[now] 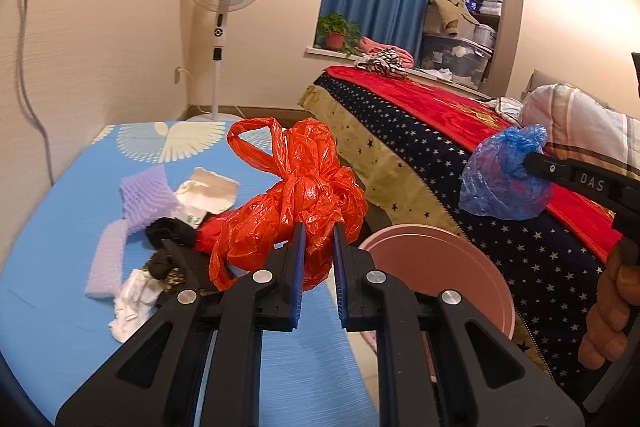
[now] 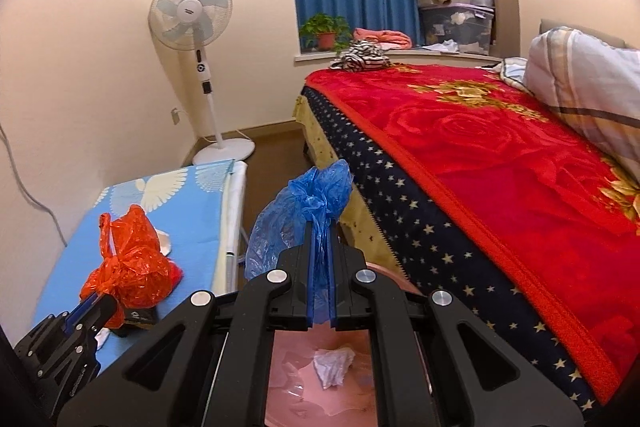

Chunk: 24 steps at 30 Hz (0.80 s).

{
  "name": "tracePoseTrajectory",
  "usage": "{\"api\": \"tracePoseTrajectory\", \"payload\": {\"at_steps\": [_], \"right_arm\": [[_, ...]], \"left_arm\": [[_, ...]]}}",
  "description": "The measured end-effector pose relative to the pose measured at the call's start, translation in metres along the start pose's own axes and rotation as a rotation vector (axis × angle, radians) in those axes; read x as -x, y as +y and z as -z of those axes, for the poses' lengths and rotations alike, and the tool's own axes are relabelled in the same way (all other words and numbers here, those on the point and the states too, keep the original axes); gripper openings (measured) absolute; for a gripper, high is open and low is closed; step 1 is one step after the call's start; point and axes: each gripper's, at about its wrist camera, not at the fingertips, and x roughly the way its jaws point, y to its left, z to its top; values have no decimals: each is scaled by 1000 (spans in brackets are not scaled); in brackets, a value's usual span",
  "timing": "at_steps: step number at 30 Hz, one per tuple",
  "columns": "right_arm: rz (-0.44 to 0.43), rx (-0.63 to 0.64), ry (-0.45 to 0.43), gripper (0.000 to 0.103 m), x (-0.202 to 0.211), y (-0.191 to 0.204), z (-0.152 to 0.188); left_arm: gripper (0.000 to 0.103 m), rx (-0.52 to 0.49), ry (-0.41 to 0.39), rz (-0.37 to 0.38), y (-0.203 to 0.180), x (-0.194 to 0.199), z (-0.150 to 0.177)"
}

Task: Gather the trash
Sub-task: 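Carry the red-orange and blue bags with both tools over the pink bin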

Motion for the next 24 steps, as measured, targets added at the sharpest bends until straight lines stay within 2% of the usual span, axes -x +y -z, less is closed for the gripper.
{"api": "tracePoseTrajectory", "payload": {"at_steps": [24], "right_arm": [[95,-51,49,5,-10,-27,6]], "left_arm": [[13,-59,82,126,-56,-37,12]]}}
